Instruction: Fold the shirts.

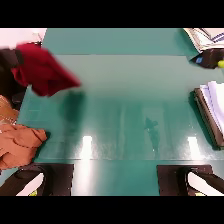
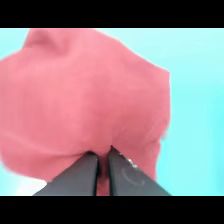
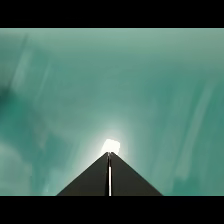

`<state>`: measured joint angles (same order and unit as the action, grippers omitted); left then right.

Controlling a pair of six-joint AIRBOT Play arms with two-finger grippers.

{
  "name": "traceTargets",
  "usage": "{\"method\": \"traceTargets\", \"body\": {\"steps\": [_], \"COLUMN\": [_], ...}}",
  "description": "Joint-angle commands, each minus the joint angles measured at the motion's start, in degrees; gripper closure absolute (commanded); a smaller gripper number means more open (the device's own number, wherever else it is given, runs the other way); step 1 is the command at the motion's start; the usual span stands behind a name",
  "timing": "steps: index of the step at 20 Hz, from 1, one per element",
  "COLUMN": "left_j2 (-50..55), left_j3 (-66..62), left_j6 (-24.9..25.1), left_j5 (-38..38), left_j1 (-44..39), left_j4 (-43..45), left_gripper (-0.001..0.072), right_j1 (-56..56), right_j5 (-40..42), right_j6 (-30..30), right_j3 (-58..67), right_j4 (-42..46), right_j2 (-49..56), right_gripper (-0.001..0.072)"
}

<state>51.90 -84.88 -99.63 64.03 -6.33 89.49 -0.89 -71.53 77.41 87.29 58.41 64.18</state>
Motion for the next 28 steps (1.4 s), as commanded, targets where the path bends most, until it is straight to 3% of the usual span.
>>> {"method": "traceTargets", "body": {"steps": [1,6,10,11,12,13,17,22,28], "left_j2": [-1.6,5.84,14.95,17.38,19.67,21.68,26.8,26.84,32.41], "left_j3": [-8.28,-6.64,-1.64,-0.11,1.49,2.93,4.7,4.76,9.38], "left_j6": [-5.62,-11.5,-11.43,-11.37,-11.39,-11.37,-6.36,-5.11,1.77], "left_j5": [-3.08,-3.61,-3.58,-3.61,-3.87,-4.44,-5.31,-2.73,-1.9], "left_j1": [-11.82,-26.53,-35.8,-37.42,-38.95,-40.17,-40.96,-25.24,-11.65], "left_j4": [0.76,0.76,-3.72,-6.45,-8.98,-11.23,-9.77,-6.27,-15.37], "left_gripper": [0.0684,0.0683,0.068,0.0621,0.0292,0.0043,0.0042,0.0043,0.0043], "right_j1": [0.87,0.87,0.87,0.87,0.87,0.87,0.87,0.87,0.87], "right_j5": [1.07,0.59,-1.57,-2.21,-2.62,-2.78,-3.52,-4.46,-4.66], "right_j6": [-0.02,-0.02,-0.02,-0.02,-0.02,-0.02,-0.02,-0.02,-0.02], "right_j3": [7.13,9.38,9.35,9.35,9.35,9.35,9.33,9.33,9.33], "right_j4": [0.04,0.04,0.04,0.07,0.07,0.09,0.07,0.07,0.07], "right_j2": [-0.04,-0.04,-0.04,-0.04,-0.04,-0.04,-0.04,-0.07,0.33], "right_gripper": [0.0692,0.0692,0.0692,0.0692,0.0692,0.0692,0.0692,0.0692,0.0692]}}
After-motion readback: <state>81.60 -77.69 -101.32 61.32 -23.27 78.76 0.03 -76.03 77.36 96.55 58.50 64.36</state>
